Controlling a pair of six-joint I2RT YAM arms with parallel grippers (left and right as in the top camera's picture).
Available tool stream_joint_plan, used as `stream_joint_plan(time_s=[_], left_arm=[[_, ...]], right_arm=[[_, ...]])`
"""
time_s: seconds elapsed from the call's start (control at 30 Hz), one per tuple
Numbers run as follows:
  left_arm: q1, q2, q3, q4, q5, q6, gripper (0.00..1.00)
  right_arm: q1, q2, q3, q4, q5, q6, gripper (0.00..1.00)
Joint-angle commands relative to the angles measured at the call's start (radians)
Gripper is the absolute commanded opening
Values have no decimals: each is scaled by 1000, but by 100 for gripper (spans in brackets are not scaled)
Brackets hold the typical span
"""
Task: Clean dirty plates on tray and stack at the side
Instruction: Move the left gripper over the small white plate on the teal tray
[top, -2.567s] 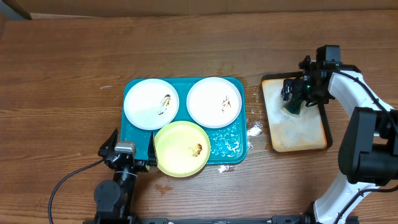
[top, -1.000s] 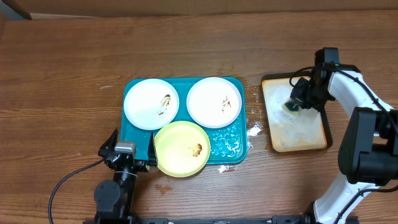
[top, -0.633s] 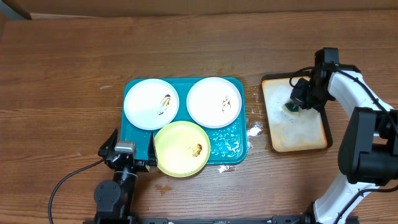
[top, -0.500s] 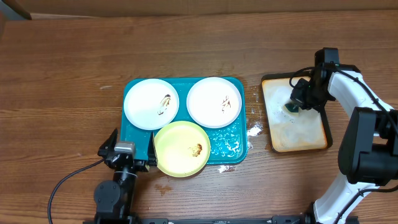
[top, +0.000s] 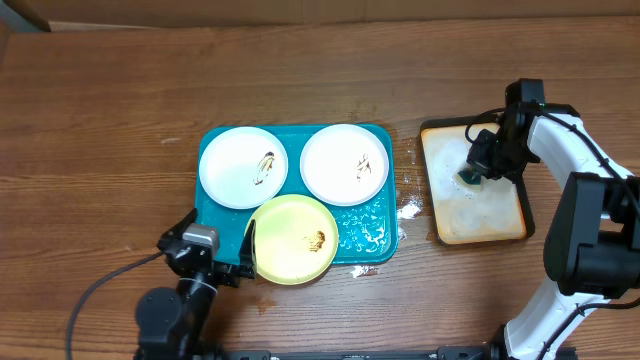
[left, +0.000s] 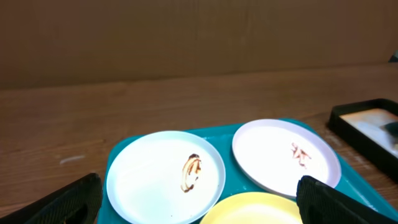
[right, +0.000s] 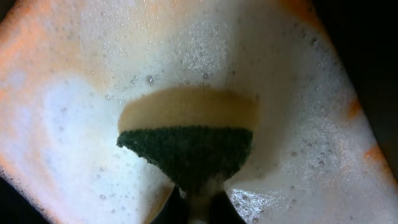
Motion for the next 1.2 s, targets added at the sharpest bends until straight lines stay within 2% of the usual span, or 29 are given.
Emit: stream_joint_plan(time_s=[0.0, 0.3, 0.43, 0.57, 0.7, 0.87, 1.0, 1.17], left_arm=[[5, 113, 161, -67, 17, -3, 100], [5, 577, 504, -406, 64, -44, 100], [5, 806, 655, -532, 220, -44, 100], [5, 955, 738, -555, 355, -30, 100], [5, 1025, 753, -515, 495, 26, 100], [5, 1046, 753, -478, 525, 20, 100], [5, 1046, 753, -448, 515, 45, 100], [5, 1051, 753, -433, 341, -40, 100]], right_arm=[[8, -14, 16, -11, -1, -13, 4], [8, -29, 101, -110, -1, -35, 4], [9, -31, 210, -211, -2, -49, 4], [10, -36, 326, -309, -13, -67, 4], [16, -59, 397, -378, -13, -81, 4], [43, -92, 402, -427, -12, -109, 4], [80, -92, 401, -481, -10, -112, 4], [126, -92, 401, -503, -9, -110, 4]])
